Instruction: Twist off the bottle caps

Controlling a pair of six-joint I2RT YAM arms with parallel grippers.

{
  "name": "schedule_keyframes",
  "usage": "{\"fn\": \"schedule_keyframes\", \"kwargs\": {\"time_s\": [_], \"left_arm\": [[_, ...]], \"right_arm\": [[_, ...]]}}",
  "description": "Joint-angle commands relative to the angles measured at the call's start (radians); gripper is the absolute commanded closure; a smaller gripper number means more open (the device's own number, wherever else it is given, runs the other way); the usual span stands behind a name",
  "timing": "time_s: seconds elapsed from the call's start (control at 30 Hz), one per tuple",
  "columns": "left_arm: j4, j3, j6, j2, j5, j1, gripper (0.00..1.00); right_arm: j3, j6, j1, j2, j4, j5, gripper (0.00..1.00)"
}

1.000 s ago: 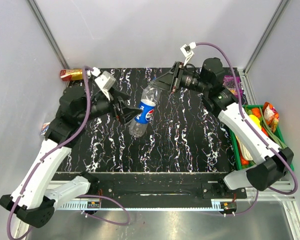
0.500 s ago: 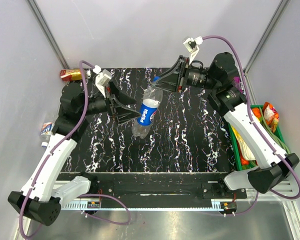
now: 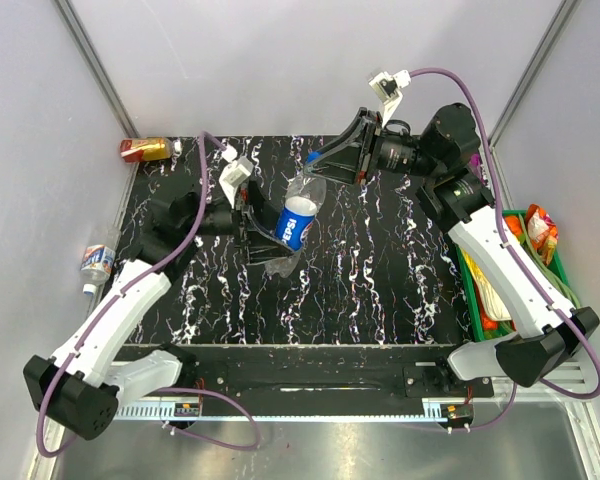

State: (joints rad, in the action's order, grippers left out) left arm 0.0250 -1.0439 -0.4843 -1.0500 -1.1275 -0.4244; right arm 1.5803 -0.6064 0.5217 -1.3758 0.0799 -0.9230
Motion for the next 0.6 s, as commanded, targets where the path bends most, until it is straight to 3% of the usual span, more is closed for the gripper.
{"fn": "schedule_keyframes", "kwargs": {"time_s": [0.0, 0.17, 0.37, 0.57], "left_arm": [[0.066, 0.018, 0.027, -0.018, -0.048, -0.014, 0.01], [0.085, 0.030, 0.026, -0.038, -0.098, -0.030, 0.02], [0.127, 0.031, 0.023, -0.038, -0.127, -0.045, 0.13], [0.133, 0.027, 0.004, -0.057, -0.132, -0.048, 0.43]], "right_arm": [[0.030, -0.038, 0.008, 0.008, 0.089, -0.039, 1.00], [0.029, -0.058, 0.008, 0.000, 0.115, -0.053, 1.00], [0.017, -0.066, 0.008, -0.008, 0.126, -0.054, 1.00], [0.001, -0.075, 0.008, -0.003, 0.130, -0.043, 1.00]]}}
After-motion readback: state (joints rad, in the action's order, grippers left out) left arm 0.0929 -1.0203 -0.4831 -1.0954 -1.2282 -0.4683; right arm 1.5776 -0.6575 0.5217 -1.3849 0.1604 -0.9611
